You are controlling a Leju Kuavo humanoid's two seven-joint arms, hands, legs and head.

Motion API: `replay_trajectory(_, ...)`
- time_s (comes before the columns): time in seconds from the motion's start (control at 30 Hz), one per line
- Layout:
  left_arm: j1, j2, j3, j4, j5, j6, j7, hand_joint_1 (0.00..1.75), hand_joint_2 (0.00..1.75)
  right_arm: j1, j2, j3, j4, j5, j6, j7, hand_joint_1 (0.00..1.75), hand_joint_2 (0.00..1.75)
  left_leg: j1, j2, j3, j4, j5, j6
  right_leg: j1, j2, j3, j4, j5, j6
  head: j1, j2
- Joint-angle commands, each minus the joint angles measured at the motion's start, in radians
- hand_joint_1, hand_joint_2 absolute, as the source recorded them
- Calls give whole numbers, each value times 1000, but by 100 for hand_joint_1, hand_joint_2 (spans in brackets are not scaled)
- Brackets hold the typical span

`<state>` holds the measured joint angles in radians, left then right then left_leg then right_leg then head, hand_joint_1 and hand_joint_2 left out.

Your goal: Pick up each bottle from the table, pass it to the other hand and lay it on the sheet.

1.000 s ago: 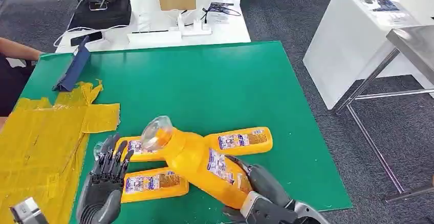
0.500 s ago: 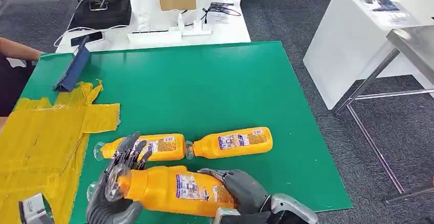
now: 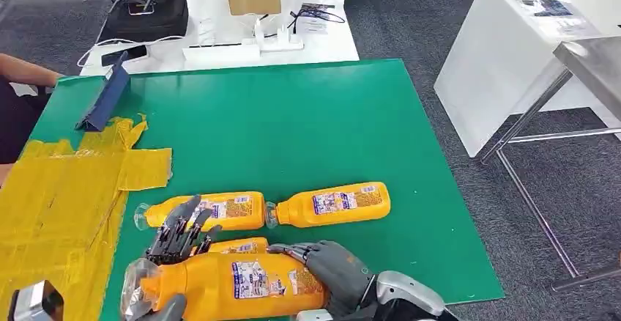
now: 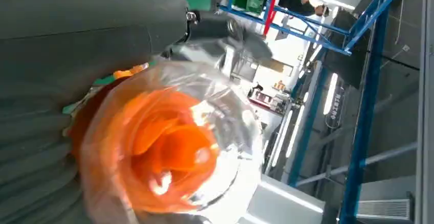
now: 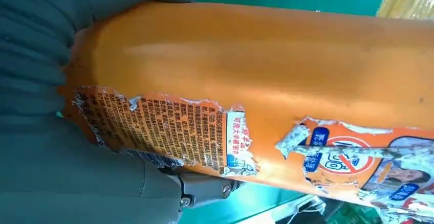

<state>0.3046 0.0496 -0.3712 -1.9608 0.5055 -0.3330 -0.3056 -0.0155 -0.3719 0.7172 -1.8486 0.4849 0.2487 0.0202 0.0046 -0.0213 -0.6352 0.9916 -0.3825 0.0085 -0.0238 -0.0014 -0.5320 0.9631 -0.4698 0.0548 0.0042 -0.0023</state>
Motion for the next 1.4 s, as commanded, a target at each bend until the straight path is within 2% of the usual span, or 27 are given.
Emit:
replay_trajectory(0.03, -7, 21, -5, 13, 13, -11, -5, 175, 175, -21, 9, 37, 33, 7, -2, 1, 175, 175, 1, 3, 3, 1, -2, -1, 2, 1, 3, 0, -1, -3, 0, 0)
replay_trajectory(0.47, -10, 9, 9, 6, 5, 4, -12, 175, 175, -2, 8, 21, 38, 11, -11, 6, 175, 175, 0, 1, 2, 0, -1, 0, 1, 0, 2, 0, 0, -2, 0, 0)
replay_trajectory(0.53, -9, -22, 47, -20, -100, 65, -34, 175, 175, 38, 32, -19, 29, 17, -40, 23, 175, 175, 2, 3, 3, 1, -2, -1, 2, 0, 3, 0, -1, -4, 0, 0)
replay_trajectory(0.57, -7, -47, 71, -48, -193, 120, -55, 175, 175, 62, 46, -38, 19, 23, -56, 28, 148, 175, 2, 3, 4, 2, -3, -1, 3, 0, 5, 0, -2, -5, 0, 0)
replay_trajectory(0.6, -10, -71, 98, -86, -263, 165, -60, 175, 175, 86, 60, -50, 1, 58, -84, 33, 0, 175, 2, 2, 3, 2, -3, -1, 3, 0, 4, 0, -2, -5, 0, 0)
replay_trajectory(0.63, 0, -62, 101, -112, -304, 206, -49, 175, 175, 97, 60, -55, -5, 72, -96, 31, 0, 175, 1, 0, 1, 1, -1, 0, 2, -1, 2, 0, -1, -2, 0, 0)
replay_trajectory(0.67, 13, -64, 118, -151, -367, 255, -64, 175, 175, 110, 65, -60, -9, 90, -113, 24, 0, 0, 1, -1, 0, 2, -1, -1, 2, -2, 1, 0, -1, -2, 0, 0)
replay_trajectory(0.87, 15, -63, 119, -159, -380, 264, -67, 175, 175, 115, 67, -62, -11, 89, -115, 22, 0, 0, 2, 3, 2, 2, -3, -1, 3, 1, 3, 1, -2, -4, -1, 0)
replay_trajectory(0.9, 13, -69, 123, -161, -439, 306, -87, 175, 175, 118, 72, -67, -15, 102, -126, 15, 0, 0, 1, 1, 0, 1, -1, 0, 1, -1, 0, 0, -1, -2, 0, 0)
replay_trajectory(1.0, -37, -88, 136, -176, -636, 441, -95, 175, 175, 135, 84, -80, -32, 95, -136, 21, 0, 0, 1, 3, 2, 2, -3, 0, 2, 1, 2, 1, -2, -3, 0, 0)
replay_trajectory(1.03, -83, -113, 141, -172, -750, 489, -87, 175, 175, 129, 82, -75, -38, 94, -130, 22, 0, 0, 1, 1, 0, 1, -1, -1, 2, 0, 0, 1, -1, -3, 0, 0)
replay_trajectory(1.1, -142, -121, 132, -155, -890, 537, -41, 175, 175, 121, 75, -72, -40, 90, -115, 22, 0, 0, 2, -1, 0, 3, -1, -1, 2, -3, 1, 2, -2, -4, 0, 0)
replay_trajectory(1.13, -168, -121, 132, -133, -1060, 587, -15, 175, 175, 117, 63, -65, -38, 87, -103, 15, 0, 0, 2, -3, -1, 3, 0, 0, 2, -5, 1, 1, -2, -4, 0, 0)
replay_trajectory(1.17, -183, -114, 128, -115, -1188, 605, 12, 175, 175, 117, 55, -63, -37, 84, -97, 11, 0, 0, 1, -2, -1, 0, 1, 0, 1, -3, 0, 0, 0, -2, 0, 0)
replay_trajectory(1.23, -216, -102, 104, -54, -1443, 604, 95, 175, 175, 111, 42, -60, -31, 82, -86, 3, 0, 0, 2, 0, 1, 4, -2, -1, 3, -3, 2, 2, -2, -5, 0, 0)
replay_trajectory(1.37, -223, -105, 97, -30, -1450, 611, 96, 175, 175, 111, 41, -62, -30, 80, -85, 1, 0, 0, 0, -1, 2, -1, 1, 0, 0, -2, 3, -1, 0, -2, 0, 0)
replay_trajectory(1.4, -220, -93, 97, -18, -1531, 615, 117, 175, 175, 110, 41, -61, -30, 80, -83, 1, 0, 0, 0, 0, 2, 0, 0, 0, 1, -1, 3, -1, 0, -2, 0, 0)
